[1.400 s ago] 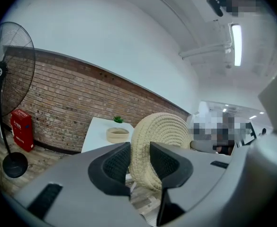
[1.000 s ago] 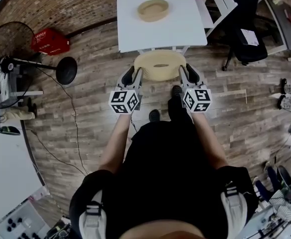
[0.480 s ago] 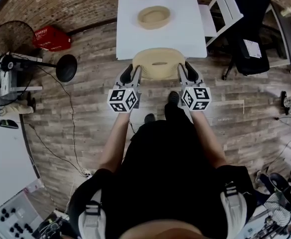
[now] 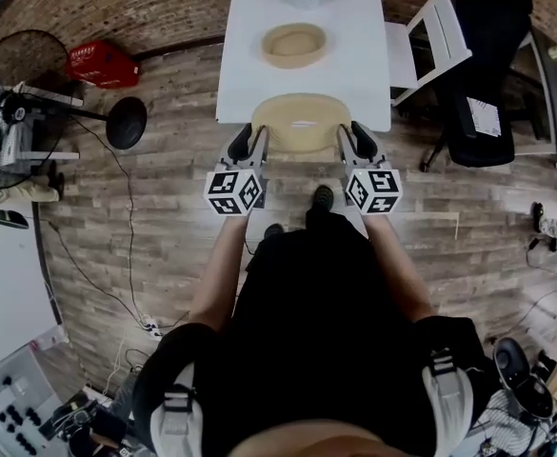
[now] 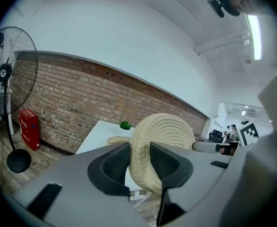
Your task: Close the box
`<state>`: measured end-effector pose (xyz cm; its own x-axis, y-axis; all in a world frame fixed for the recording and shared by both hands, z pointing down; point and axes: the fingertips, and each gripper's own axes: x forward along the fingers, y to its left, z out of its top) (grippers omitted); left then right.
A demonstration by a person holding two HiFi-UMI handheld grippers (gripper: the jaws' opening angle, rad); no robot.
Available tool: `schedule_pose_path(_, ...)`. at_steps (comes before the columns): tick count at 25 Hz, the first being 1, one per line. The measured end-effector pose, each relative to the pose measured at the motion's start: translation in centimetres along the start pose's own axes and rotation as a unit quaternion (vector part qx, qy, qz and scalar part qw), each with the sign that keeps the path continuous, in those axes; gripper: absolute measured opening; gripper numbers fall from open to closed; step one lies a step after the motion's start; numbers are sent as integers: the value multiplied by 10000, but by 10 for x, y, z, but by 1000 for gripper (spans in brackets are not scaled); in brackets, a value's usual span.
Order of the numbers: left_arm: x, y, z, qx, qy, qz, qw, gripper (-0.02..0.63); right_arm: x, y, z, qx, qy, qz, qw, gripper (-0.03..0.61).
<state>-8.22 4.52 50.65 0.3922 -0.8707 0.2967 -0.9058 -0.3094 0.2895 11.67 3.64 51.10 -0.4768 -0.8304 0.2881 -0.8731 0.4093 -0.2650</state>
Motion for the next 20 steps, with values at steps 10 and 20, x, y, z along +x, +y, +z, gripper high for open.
schedule_pose_path(10, 27, -9, 1, -103, -69, 250, 9996, 138, 24, -32, 10, -12, 68, 207, 9998, 100)
schedule_pose_path(20, 46, 7, 8, -339, -113, 340, 9988, 138, 46, -35, 18, -90, 217, 324, 9992, 100)
